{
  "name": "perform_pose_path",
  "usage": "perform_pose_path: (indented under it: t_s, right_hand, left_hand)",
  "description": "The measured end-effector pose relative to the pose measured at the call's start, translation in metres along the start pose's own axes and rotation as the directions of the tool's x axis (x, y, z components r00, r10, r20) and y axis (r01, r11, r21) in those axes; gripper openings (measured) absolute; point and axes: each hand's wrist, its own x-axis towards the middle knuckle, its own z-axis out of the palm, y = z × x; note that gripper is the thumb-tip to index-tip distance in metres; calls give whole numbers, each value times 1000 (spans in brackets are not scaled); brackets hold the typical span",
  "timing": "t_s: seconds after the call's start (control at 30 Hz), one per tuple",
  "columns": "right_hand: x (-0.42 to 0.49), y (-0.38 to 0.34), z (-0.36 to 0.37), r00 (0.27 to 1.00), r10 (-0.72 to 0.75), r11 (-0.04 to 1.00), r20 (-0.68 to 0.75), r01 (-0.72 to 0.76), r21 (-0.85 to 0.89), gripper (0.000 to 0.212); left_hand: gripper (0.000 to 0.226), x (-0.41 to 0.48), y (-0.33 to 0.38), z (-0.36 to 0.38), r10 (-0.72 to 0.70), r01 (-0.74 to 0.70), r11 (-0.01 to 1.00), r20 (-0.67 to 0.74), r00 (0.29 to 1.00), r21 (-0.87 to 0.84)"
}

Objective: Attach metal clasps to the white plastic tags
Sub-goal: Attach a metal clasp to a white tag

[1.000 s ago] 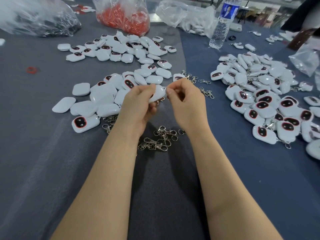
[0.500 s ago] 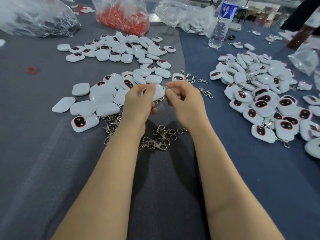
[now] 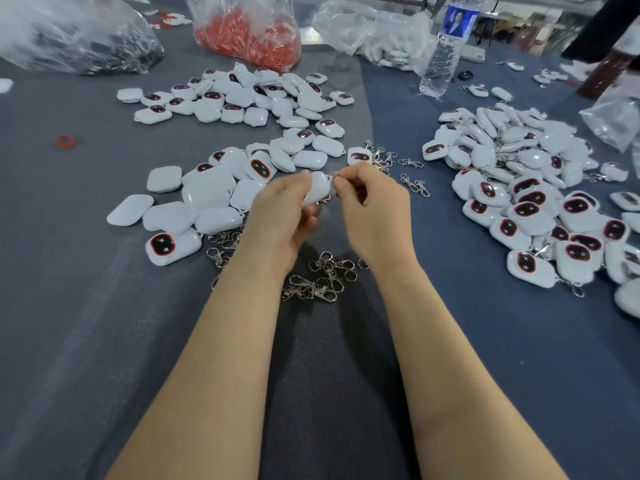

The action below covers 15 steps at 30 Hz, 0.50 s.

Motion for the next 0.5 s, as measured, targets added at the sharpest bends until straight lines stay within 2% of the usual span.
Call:
perform_pose_path:
  t_s: [0.03,0.07,0.13,0.23,0.33,0.37,0.4,0.43,0.5]
  right_hand:
    - [1,1,0,1000,-12,999,5,12,-34,11]
    - [1,2,0,1000,-21,998,7,22,-56,11]
    - [1,3,-1,999,-34,996,7,35,-81,13]
    - [1,4,-1,999,-40,993,27,43,-112,13]
    - [1,5,0,998,-34,989,62,42,-143,13]
    - [1,5,0,998,-31,991,58,38,-131,12]
    - [0,4,0,999,-28,994,44,33,-100,11]
    - [0,3,1,999,-26,998,21,27,-60,10]
    - [-1,-1,1,999,-29,1000,-30,29,9,8]
  left_hand:
    - [11,0,-2,0,157,-145,971,-46,987,187]
    - [8,0,-3,0,302,-270,900,-44,952,342]
    - [2,-1,-3,-1,501,-446,721,45,864,531]
    - [4,-5,-4,-3,636,-563,498,164,754,659]
    - [11,-4,-6,-3,676,-584,385,212,706,715]
    - [11,-4,-6,-3,671,-578,399,204,713,712]
    - [10,-3,-6,-1,647,-560,474,163,745,680]
    - [7,-2,-5,0,588,-517,615,90,804,596]
    - [6,-1,-2,3,328,-312,918,-26,944,246]
